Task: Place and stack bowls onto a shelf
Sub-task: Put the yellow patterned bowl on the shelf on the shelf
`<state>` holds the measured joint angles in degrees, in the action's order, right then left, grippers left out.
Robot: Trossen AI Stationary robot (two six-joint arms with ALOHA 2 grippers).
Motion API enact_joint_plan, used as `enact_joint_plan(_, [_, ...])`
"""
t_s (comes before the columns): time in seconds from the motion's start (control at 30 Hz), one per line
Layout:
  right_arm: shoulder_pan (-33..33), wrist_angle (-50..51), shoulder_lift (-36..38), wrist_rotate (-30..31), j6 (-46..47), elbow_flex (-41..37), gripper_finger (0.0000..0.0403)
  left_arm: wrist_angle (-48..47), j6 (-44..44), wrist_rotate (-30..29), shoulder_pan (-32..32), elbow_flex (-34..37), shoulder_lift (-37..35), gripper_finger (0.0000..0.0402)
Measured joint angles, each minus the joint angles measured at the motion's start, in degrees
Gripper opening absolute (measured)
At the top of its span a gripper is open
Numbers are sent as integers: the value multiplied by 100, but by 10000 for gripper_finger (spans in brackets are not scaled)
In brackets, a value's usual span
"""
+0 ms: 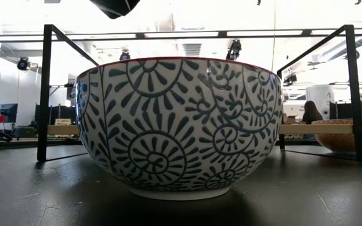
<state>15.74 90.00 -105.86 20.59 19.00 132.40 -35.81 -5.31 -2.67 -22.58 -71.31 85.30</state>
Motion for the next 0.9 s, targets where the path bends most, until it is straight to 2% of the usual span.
enact_joint_plan(0.37, [-1316,-48,15,-1,-1306,-564,140,-162,-36,-47,60,28,-114,146])
enact_joint_plan(0.6, [-1932,-193,24,-26,-1884,-1178,144,-209,-730,-47,-42,171,-221,146])
enact_joint_plan(0.8, [-2443,-950,123,-970,-2572,-1728,138,-211,-1152,-117,-168,183,-221,146])
enact_joint_plan(0.9, [-2669,-1226,150,-1059,-2902,-1990,137,-218,-1325,-133,-202,208,-221,146])
